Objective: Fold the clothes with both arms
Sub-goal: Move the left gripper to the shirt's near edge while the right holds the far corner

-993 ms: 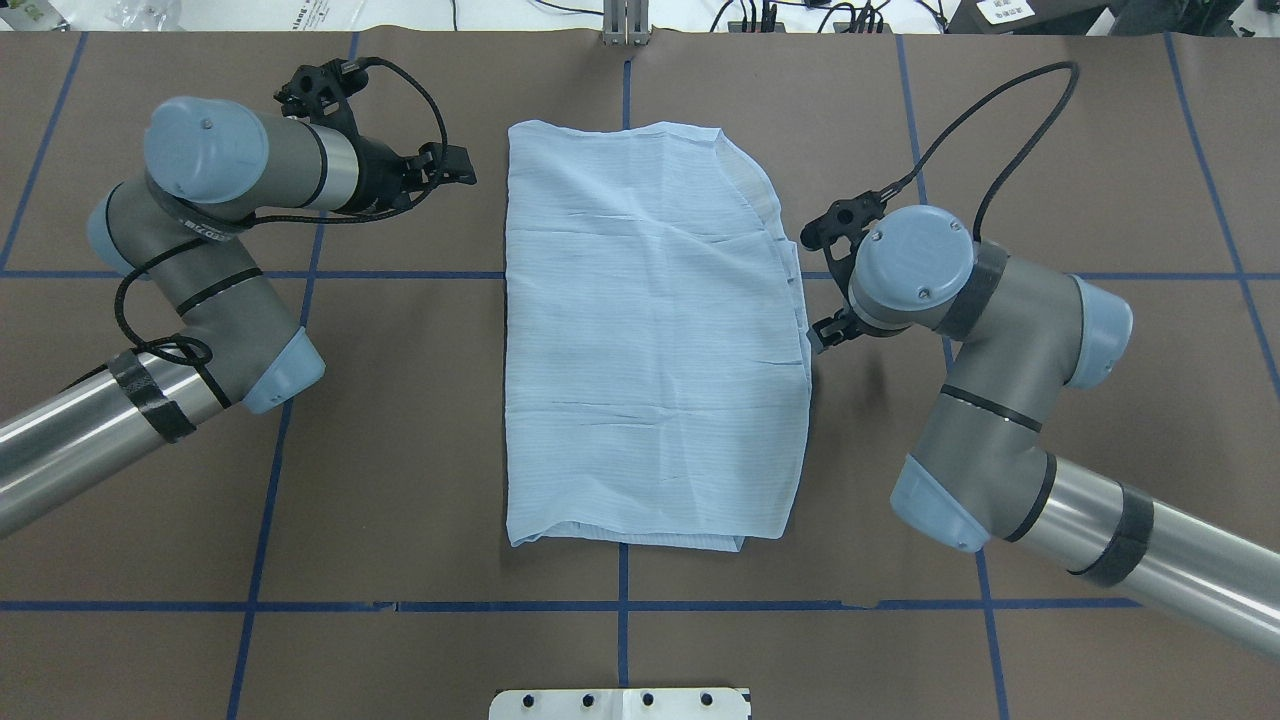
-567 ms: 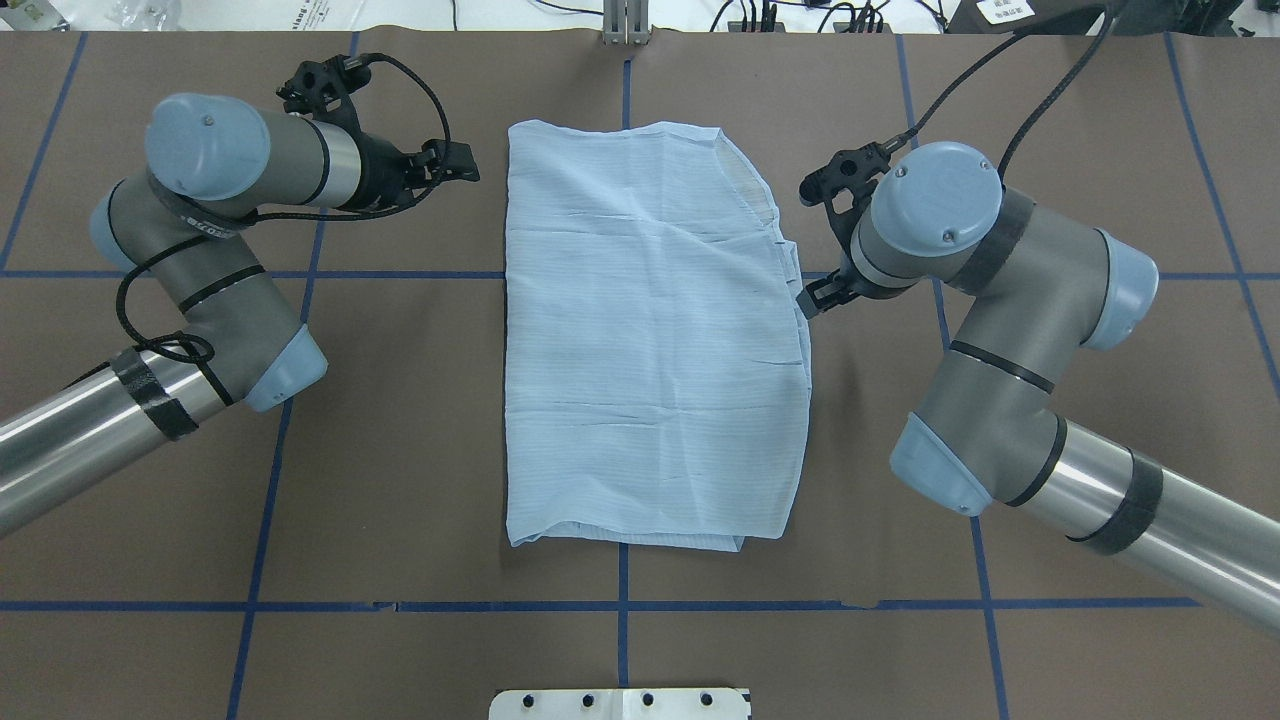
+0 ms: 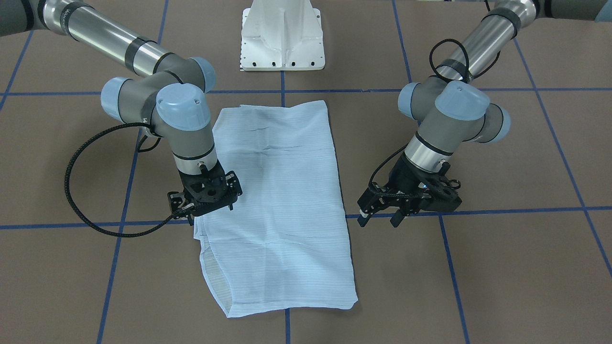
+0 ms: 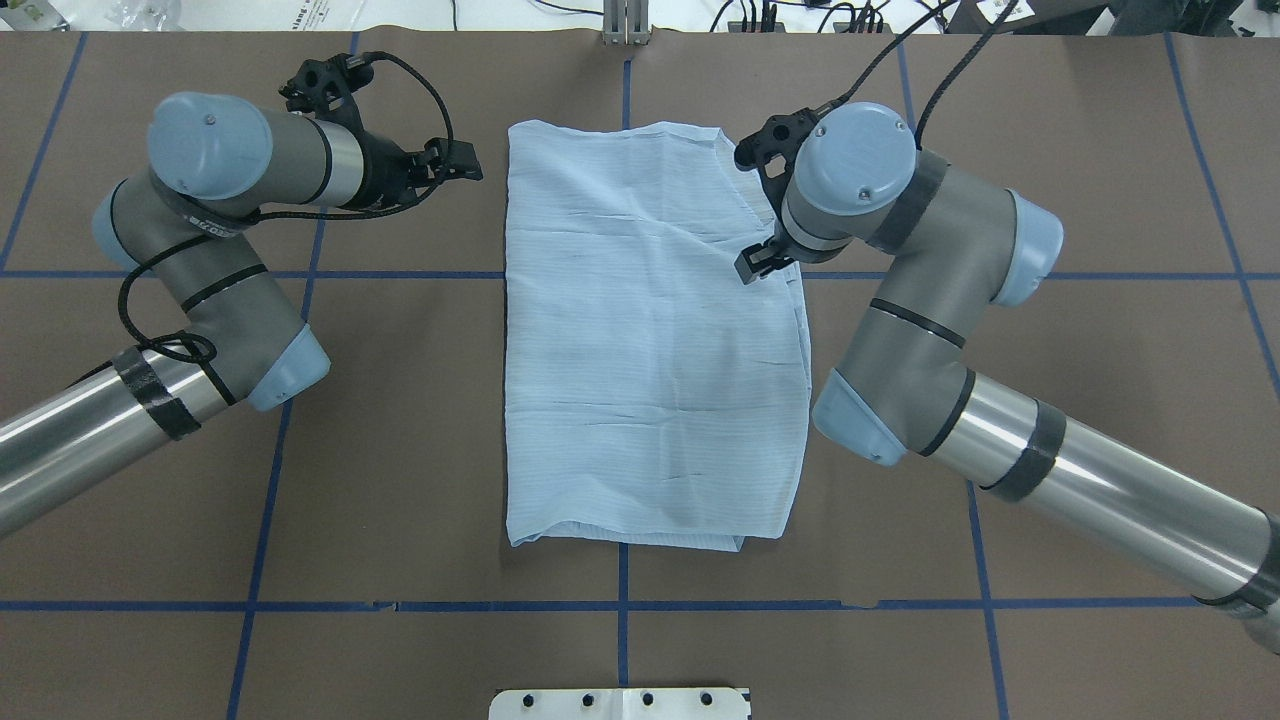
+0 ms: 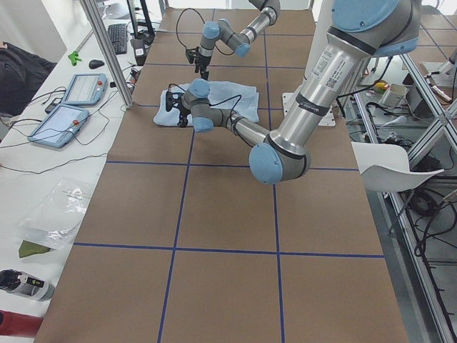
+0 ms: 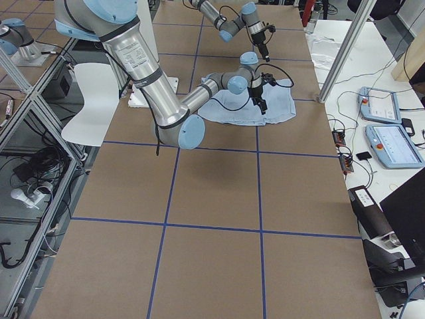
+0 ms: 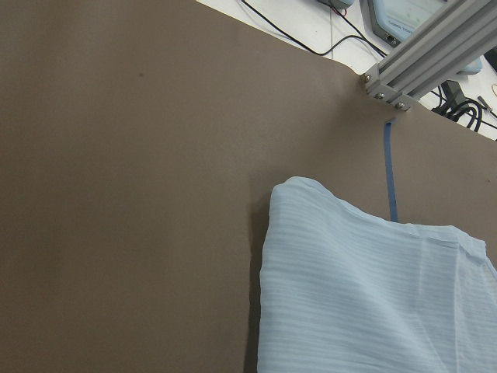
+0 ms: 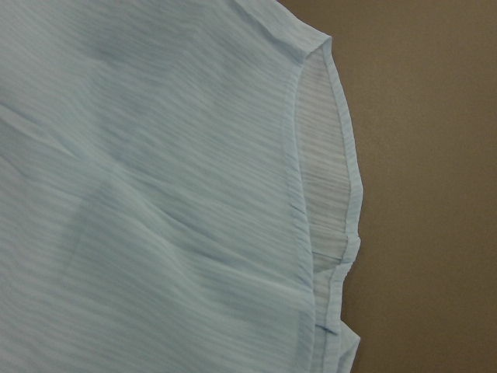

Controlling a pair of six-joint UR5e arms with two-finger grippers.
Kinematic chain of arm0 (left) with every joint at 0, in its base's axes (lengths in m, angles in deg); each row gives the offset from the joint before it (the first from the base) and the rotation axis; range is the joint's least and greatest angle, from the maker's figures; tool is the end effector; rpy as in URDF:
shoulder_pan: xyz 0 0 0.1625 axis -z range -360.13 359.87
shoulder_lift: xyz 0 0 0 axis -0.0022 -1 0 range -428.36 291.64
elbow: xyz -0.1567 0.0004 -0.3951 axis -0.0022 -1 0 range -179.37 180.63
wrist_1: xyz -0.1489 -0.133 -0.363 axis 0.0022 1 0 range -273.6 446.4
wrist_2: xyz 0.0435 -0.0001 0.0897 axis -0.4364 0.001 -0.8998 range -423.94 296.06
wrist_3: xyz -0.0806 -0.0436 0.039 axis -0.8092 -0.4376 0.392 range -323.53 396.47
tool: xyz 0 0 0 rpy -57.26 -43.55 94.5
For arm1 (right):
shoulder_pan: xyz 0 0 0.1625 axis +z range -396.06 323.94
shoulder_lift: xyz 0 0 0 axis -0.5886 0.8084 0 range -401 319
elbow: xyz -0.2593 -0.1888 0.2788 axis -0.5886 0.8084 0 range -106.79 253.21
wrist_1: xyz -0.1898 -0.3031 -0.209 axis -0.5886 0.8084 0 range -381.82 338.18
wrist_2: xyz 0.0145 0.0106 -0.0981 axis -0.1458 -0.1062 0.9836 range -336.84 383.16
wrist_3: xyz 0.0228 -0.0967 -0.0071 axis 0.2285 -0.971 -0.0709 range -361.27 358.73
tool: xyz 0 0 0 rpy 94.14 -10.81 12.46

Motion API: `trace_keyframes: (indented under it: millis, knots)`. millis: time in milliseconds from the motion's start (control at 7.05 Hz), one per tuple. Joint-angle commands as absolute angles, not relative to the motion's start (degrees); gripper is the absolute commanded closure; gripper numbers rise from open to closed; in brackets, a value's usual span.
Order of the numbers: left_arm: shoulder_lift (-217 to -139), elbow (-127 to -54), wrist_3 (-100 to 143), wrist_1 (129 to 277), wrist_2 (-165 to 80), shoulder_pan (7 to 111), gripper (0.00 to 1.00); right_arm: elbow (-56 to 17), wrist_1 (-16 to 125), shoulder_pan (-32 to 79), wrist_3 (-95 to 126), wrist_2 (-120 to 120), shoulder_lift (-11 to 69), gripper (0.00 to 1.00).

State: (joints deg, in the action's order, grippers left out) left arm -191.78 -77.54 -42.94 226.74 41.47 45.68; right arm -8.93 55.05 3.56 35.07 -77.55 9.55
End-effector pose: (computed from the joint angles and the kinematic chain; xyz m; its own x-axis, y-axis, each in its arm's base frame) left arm 0.4260 -0.5914 0.3080 0.3071 -0.0617 -0.9497 0.4666 0.8795 0.0937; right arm -0.4998 -0.5628 0.2846 0.7479 -0.4084 0.5233 0.1294 0.8629 0.4886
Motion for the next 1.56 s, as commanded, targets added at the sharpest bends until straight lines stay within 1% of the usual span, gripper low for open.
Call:
trace_keyframes:
  millis: [0, 142, 425, 567, 709, 851, 993, 1135, 1418]
  knots:
    - [-191.1, -80.8, -45.9, 226.1, 47.3, 45.1, 0.00, -12.1, 55.0, 4.4, 37.7, -83.5, 11.0, 0.00]
    - [-189.2, -83.6, -49.8, 225.8, 49.2, 44.6, 0.00, -15.2, 54.9, 4.6, 40.9, -86.8, 13.6, 0.00]
    - [-181.1, -95.5, -55.9, 223.5, 48.9, 37.8, 0.00, -20.6, 54.9, 4.6, 47.2, -87.6, 17.1, 0.00]
    - [-178.4, -98.7, -60.1, 223.5, 48.2, 33.7, 0.00, -22.7, 54.5, 3.9, 53.1, -88.5, 18.1, 0.00]
    - [-177.9, -99.3, -63.9, 223.5, 45.5, 30.1, 0.00, -23.8, 54.6, 3.5, 54.5, -88.8, 18.2, 0.00]
    - [-177.4, -99.3, -70.3, 223.4, 40.1, 24.2, 0.00, -24.4, 54.8, 3.4, 55.6, -88.9, 18.6, 0.00]
    - [-177.3, -99.6, -74.7, 223.1, 37.4, 21.2, 0.00, -25.5, 55.1, 3.4, 55.6, -88.9, 19.4, 0.00]
    - [-177.4, -99.7, -79.8, 220.5, 36.4, 19.2, 0.01, -27.7, 55.1, 3.5, 55.6, -89.2, 21.1, 0.00]
    - [-177.5, -103.4, -80.9, 213.8, 35.3, 17.8, 0.03, -28.6, 55.2, 3.4, 55.7, -90.0, 21.5, 0.00]
